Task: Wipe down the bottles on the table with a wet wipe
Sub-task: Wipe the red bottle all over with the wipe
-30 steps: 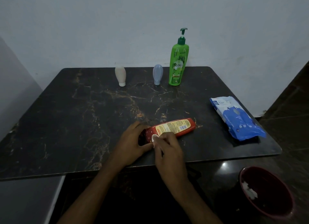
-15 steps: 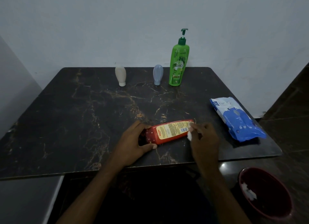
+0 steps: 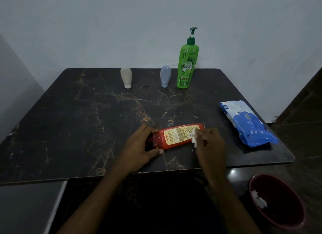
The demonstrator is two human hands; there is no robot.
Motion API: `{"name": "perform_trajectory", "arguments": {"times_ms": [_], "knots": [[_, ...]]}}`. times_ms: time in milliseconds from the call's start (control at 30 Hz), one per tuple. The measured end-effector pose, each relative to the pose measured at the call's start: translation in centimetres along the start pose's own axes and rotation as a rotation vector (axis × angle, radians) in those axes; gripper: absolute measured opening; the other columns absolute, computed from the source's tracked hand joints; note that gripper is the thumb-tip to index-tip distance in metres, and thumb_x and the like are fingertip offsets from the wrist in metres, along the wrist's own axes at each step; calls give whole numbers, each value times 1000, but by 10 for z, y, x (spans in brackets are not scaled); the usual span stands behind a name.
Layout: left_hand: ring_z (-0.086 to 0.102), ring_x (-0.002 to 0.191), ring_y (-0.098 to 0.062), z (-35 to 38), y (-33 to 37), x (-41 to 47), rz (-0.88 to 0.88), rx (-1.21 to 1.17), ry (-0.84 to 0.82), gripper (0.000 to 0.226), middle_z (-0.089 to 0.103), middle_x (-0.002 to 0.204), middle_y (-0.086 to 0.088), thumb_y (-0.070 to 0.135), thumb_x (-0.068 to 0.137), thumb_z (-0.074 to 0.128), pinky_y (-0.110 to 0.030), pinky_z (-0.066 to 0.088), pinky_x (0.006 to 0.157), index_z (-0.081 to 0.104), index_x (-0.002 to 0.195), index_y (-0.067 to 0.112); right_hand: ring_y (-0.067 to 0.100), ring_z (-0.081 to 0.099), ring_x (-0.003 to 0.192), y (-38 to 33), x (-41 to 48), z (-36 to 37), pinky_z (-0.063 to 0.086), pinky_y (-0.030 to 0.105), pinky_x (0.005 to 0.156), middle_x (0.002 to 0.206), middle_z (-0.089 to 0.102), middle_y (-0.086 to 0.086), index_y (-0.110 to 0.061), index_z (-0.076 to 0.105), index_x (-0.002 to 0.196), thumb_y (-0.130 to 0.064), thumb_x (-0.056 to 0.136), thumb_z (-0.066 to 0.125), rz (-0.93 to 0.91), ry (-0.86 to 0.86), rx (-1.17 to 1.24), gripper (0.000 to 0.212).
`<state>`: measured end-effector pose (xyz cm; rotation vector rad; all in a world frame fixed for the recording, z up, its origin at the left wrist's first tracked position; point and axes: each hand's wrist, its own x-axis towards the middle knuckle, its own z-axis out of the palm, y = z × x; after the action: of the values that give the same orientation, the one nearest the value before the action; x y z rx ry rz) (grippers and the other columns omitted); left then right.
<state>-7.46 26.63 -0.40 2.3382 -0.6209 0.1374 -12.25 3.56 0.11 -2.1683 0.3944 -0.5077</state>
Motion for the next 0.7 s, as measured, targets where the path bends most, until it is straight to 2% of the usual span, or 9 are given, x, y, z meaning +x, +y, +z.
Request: {"name": "perform_trajectory", "arguments": {"times_ms": [100, 200, 300, 367, 433, 533, 600, 700], "knots": [[51, 106, 6, 0, 0, 0, 4, -1, -6, 61, 49, 120, 21, 41, 76, 87, -10, 42, 83, 55, 127, 29, -8, 50, 74, 8, 11, -9, 36, 7, 58, 105, 63, 3, -14, 65, 100, -18, 93, 63, 66, 57, -15, 8], [51, 107, 8, -1, 2, -1, -3, 3, -5, 60, 48, 120, 23, 41, 78, 86, -9, 41, 82, 54, 128, 30, -6, 55, 81, -7, -5, 5, 45, 7, 63, 109, 60, -4, -17, 67, 108, -16, 94, 62, 11, 11, 39, 15], [52, 107, 6, -1, 3, -3, 17, -14, 19, 59, 50, 119, 20, 37, 77, 87, -12, 45, 83, 55, 126, 27, -4, 56, 90, -26, -33, 28, 50, 11, 79, 111, 53, -12, -20, 67, 116, -12, 94, 61, -227, -103, 57, 24], [53, 105, 4, -1, 3, -3, 45, -21, 26, 56, 52, 117, 17, 32, 78, 87, -16, 48, 83, 57, 125, 24, 1, 55, 90, -34, -47, 39, 50, 13, 79, 108, 51, -12, -17, 68, 116, -12, 95, 60, -372, -168, 50, 23], [53, 106, 5, -1, 2, -2, 56, -19, 24, 55, 52, 117, 17, 31, 79, 86, -16, 49, 83, 57, 125, 23, 4, 54, 89, -36, -50, 42, 50, 14, 77, 105, 51, -10, -15, 70, 115, -13, 95, 61, -438, -175, 37, 21], [50, 109, 10, -2, 2, -3, 37, -18, 18, 59, 50, 118, 20, 36, 77, 87, -9, 44, 83, 55, 126, 27, 0, 53, 89, -27, -36, 33, 46, 7, 75, 108, 53, -10, -16, 69, 116, -10, 94, 61, -363, -133, 28, 24], [49, 109, 11, -2, 2, -3, 23, -14, 7, 61, 49, 119, 21, 37, 77, 87, -8, 41, 81, 54, 127, 29, -1, 56, 86, -12, -15, 19, 46, 8, 70, 112, 58, -6, -17, 68, 113, -13, 95, 60, -193, -59, -7, 20], [49, 108, 10, -3, 3, -4, 16, -17, -3, 60, 49, 120, 21, 38, 77, 87, -8, 41, 82, 53, 127, 30, -2, 56, 77, 10, 13, -4, 40, 10, 61, 102, 63, 5, -11, 66, 100, -16, 94, 62, -7, 82, -2, 9]]}}
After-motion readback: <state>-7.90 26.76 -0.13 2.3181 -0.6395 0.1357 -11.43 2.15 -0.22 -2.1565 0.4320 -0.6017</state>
